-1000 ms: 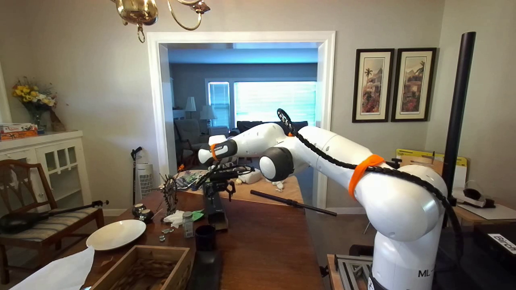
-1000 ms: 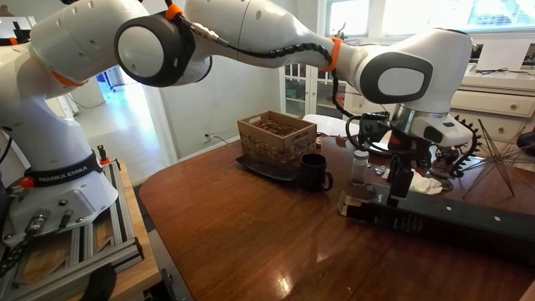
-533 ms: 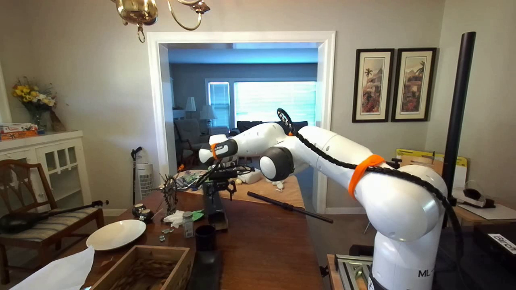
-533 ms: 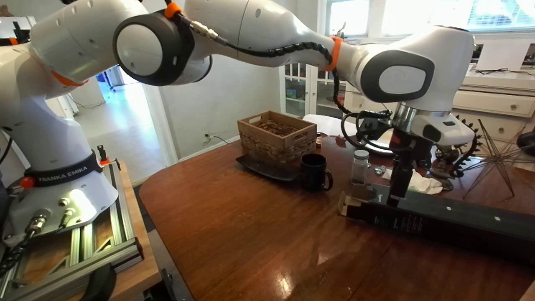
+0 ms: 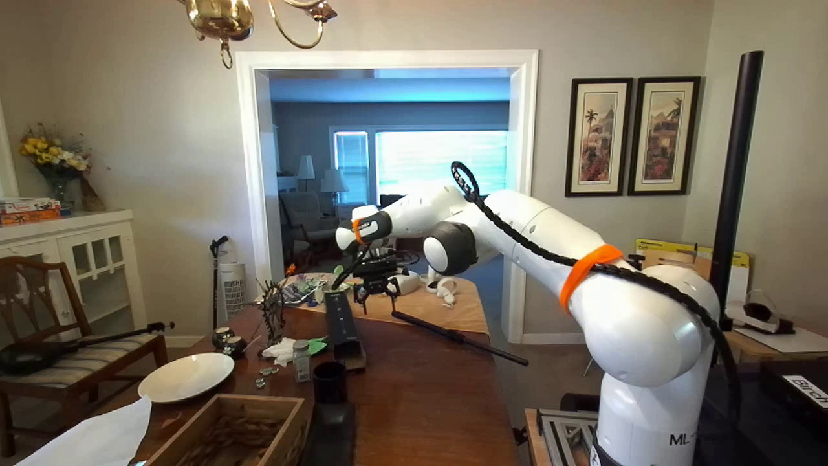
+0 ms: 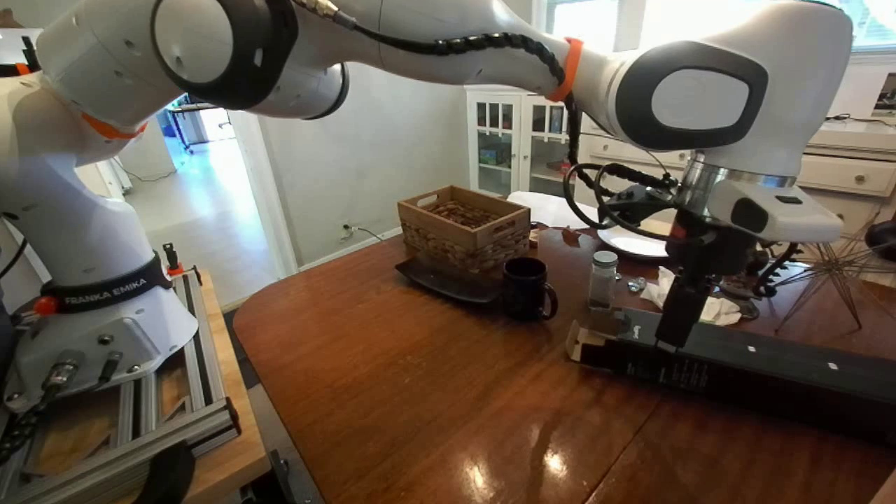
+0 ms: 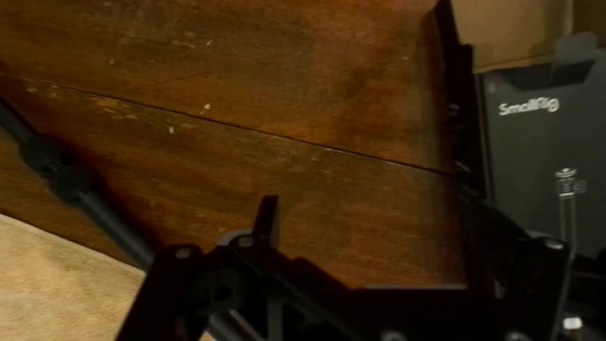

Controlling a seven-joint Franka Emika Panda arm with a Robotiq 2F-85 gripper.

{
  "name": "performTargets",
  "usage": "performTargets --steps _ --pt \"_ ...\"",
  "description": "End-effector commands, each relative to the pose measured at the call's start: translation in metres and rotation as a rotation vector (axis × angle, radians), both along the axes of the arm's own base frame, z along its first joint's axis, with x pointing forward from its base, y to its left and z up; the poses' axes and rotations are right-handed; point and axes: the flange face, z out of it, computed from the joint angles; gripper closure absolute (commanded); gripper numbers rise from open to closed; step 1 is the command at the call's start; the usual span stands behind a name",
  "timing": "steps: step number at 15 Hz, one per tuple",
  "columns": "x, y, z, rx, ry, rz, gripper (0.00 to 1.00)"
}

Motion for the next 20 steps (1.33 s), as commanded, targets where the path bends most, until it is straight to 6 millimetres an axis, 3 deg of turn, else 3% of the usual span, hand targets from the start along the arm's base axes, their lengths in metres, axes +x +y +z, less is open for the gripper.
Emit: performTargets --steps 1,10,20 --pt "-0.039 -0.020 -0.003 -0.008 0.028 0.006 0.00" --pt "-0.136 -0.049 -0.047 0.079 -0.008 0.192 0.00" --pt "-0.234 -0.068 -0.075 0.017 -0.098 0.457 0.00"
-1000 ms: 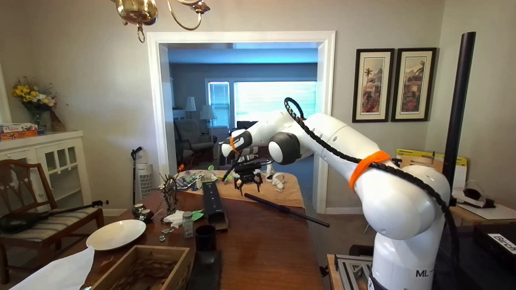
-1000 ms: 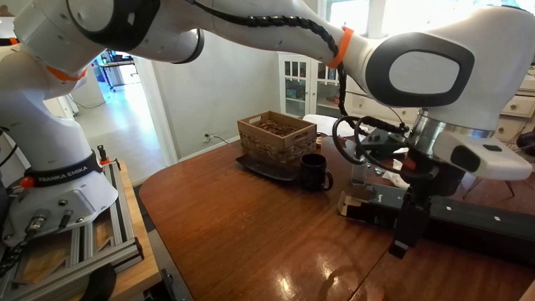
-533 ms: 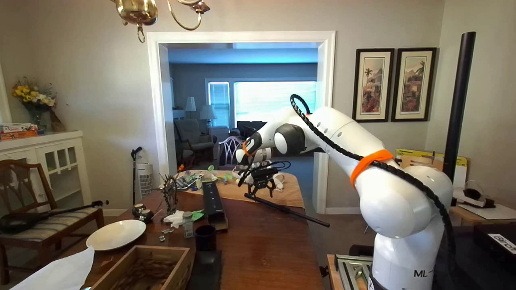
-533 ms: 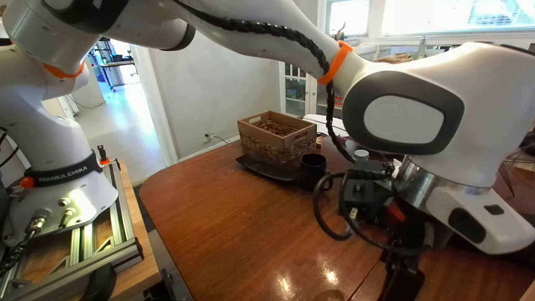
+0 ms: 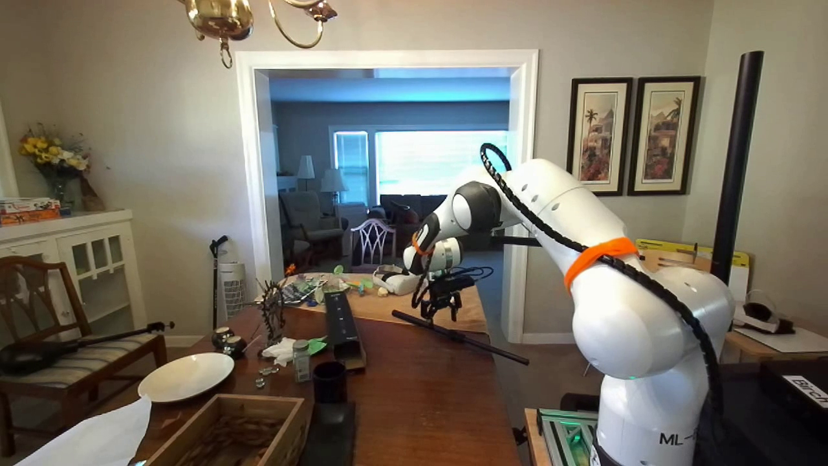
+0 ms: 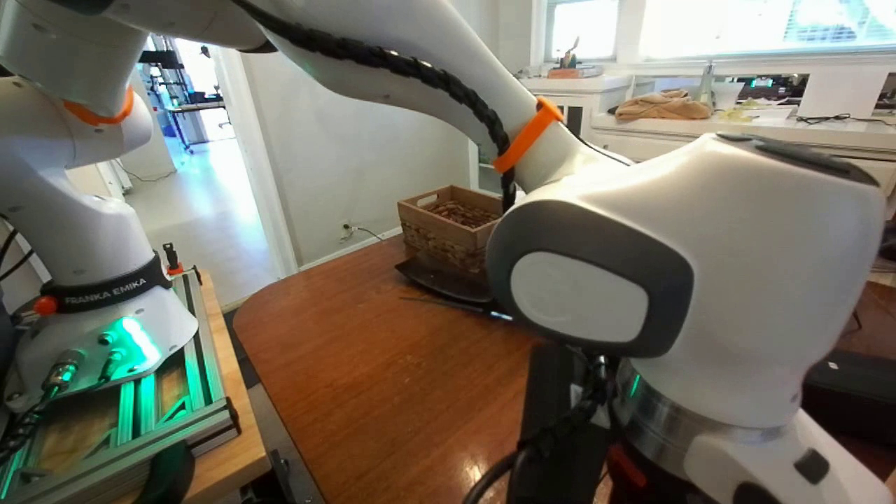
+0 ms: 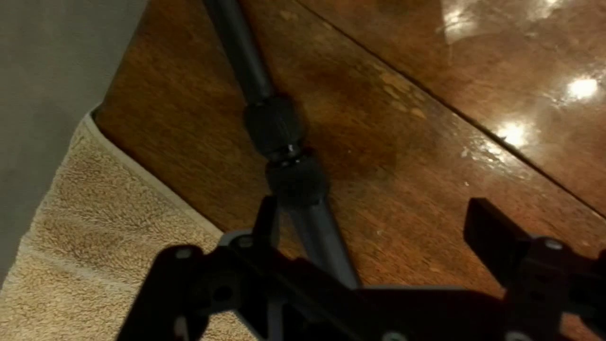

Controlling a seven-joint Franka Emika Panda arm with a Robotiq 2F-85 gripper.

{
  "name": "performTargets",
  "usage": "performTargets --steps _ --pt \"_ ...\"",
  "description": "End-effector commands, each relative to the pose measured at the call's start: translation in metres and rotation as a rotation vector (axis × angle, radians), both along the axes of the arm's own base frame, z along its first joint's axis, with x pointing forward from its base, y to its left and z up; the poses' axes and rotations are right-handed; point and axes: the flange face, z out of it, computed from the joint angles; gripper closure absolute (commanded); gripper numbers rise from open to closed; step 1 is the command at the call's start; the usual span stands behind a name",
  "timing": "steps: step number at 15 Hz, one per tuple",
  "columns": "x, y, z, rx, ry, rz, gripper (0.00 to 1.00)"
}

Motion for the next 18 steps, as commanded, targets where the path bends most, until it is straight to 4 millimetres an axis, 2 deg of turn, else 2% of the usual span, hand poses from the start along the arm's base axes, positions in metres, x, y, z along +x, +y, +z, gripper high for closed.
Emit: performTargets --steps 1,5,11,12,13,18 --pt "-0.036 0.004 -0.003 0.011 -0.058 0.071 0.00" --pt "-0.063 -0.001 -0.014 0.029 -0.099 0.114 0.00" --pt "-0.077 -0.001 -0.031 0.023 -0.153 0.090 0.00" --pt "-0.076 0.000 -0.033 0.028 -0.163 0.081 0.07" --pt "-0.074 0.002 -0.036 0.030 -0.172 0.074 0.27" --pt "-0.072 0.005 -0.040 0.031 -0.210 0.060 0.66"
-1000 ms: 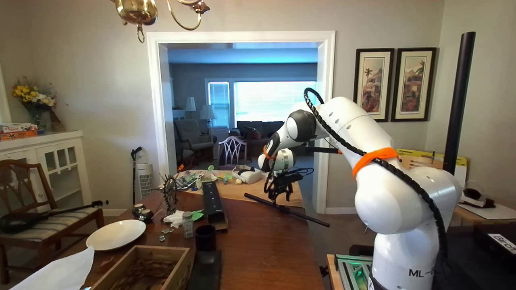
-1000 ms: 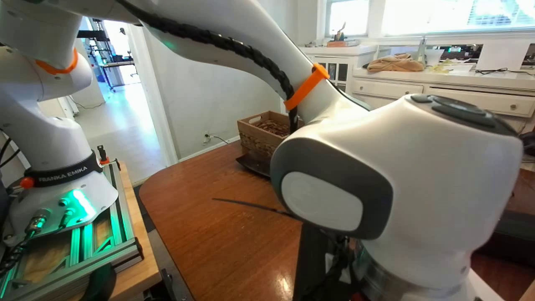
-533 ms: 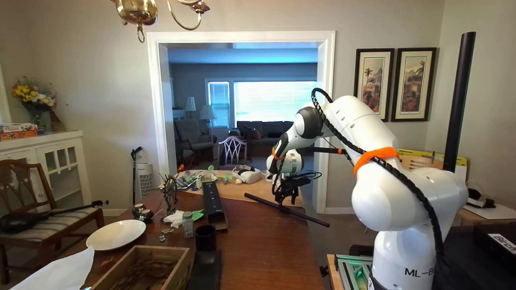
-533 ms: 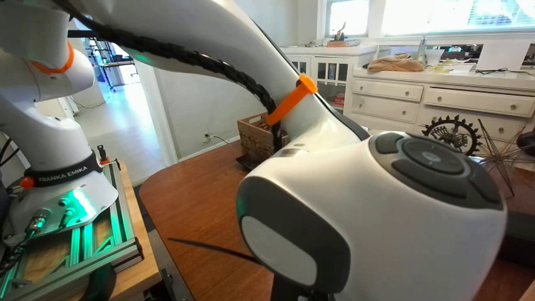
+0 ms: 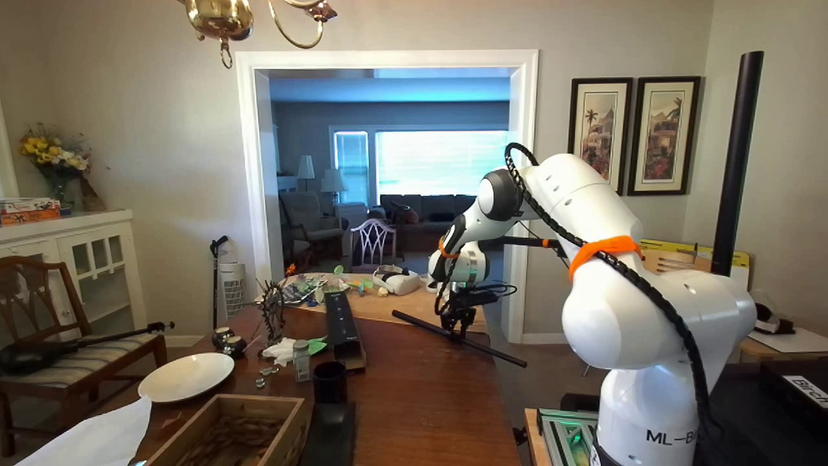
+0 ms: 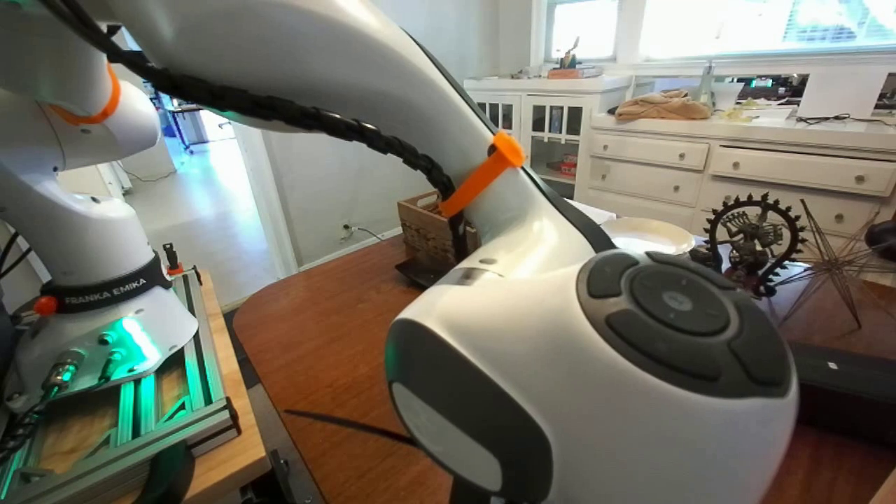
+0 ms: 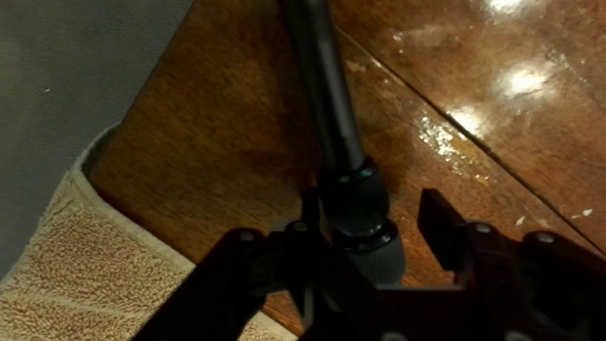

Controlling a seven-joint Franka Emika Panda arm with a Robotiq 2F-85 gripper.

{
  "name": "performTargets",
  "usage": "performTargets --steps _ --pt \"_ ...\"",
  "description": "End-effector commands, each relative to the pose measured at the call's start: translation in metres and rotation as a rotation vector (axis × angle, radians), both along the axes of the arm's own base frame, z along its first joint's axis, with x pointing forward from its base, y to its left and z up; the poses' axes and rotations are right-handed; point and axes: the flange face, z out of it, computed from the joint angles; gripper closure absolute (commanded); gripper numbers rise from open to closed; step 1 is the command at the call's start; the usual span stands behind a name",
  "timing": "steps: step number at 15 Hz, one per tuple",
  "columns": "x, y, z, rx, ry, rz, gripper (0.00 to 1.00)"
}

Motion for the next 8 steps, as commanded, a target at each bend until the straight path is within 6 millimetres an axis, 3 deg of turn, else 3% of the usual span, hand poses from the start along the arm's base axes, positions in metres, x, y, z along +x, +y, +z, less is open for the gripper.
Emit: performTargets --steps 1,2,4,8 --pt "-0.003 0.006 -0.003 -0.001 -0.041 -0.010 0.73" --pt "0.000 0.007 -0.005 0.000 -0.042 -0.006 0.82" --pt "0.004 0.010 -0.005 0.002 -0.042 -0.002 0.89" --pt "0.014 0.013 -0.004 0.013 -0.055 -0.014 0.90"
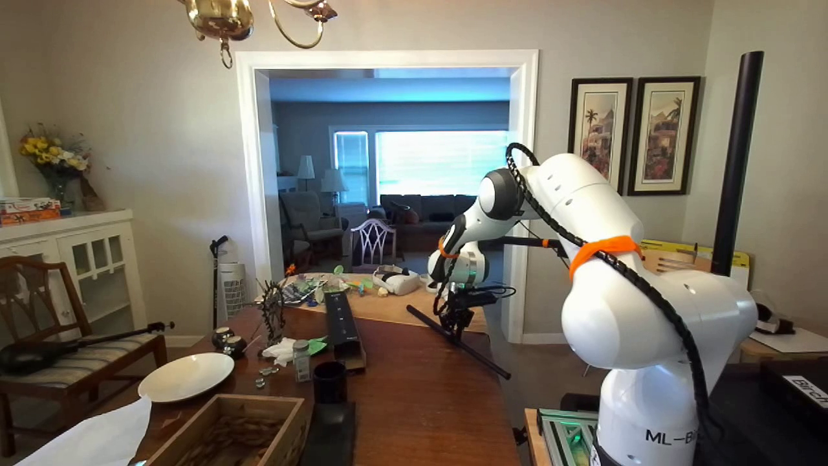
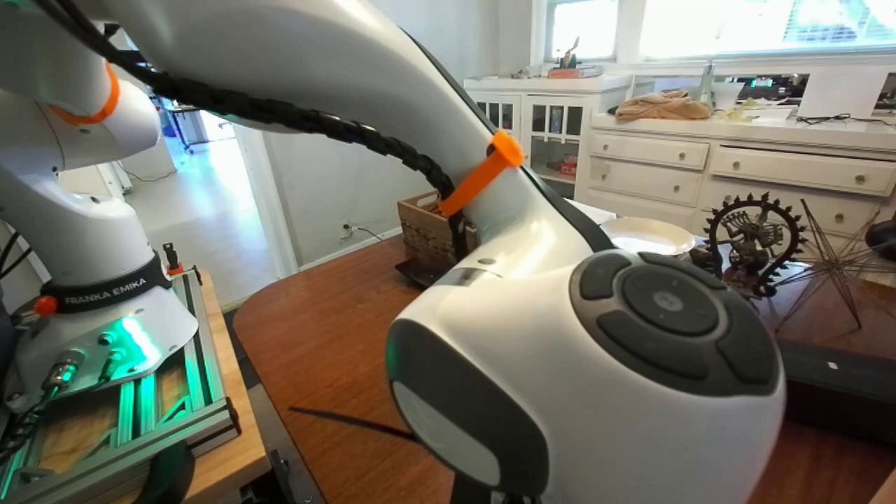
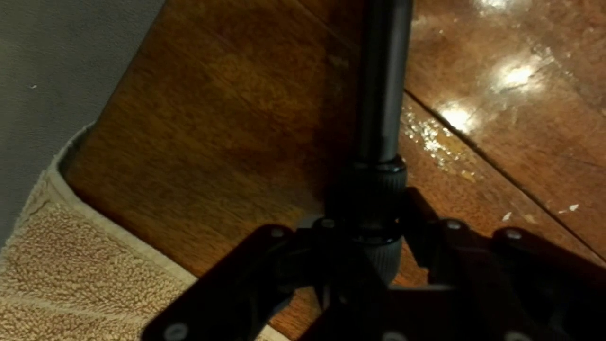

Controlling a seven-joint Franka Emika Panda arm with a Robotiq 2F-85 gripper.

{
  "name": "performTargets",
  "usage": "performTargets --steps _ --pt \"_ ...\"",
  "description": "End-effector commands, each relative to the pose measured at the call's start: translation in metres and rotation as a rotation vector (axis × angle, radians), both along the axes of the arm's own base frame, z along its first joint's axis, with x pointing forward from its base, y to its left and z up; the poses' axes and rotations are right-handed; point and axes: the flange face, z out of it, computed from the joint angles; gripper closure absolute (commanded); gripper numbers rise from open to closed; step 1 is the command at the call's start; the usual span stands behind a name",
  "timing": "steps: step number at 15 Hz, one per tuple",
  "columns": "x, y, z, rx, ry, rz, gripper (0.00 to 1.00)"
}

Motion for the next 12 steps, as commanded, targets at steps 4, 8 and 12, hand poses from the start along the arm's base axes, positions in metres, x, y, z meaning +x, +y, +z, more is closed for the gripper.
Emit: performTargets --steps 4,8,12 --pt "0.051 0.024 0.011 0.017 -0.092 0.012 0.90" --pt "0.112 0.047 0.031 0.019 -0.158 0.044 0.90" --pt "0.167 0.065 0.053 -0.023 -0.212 0.058 0.90"
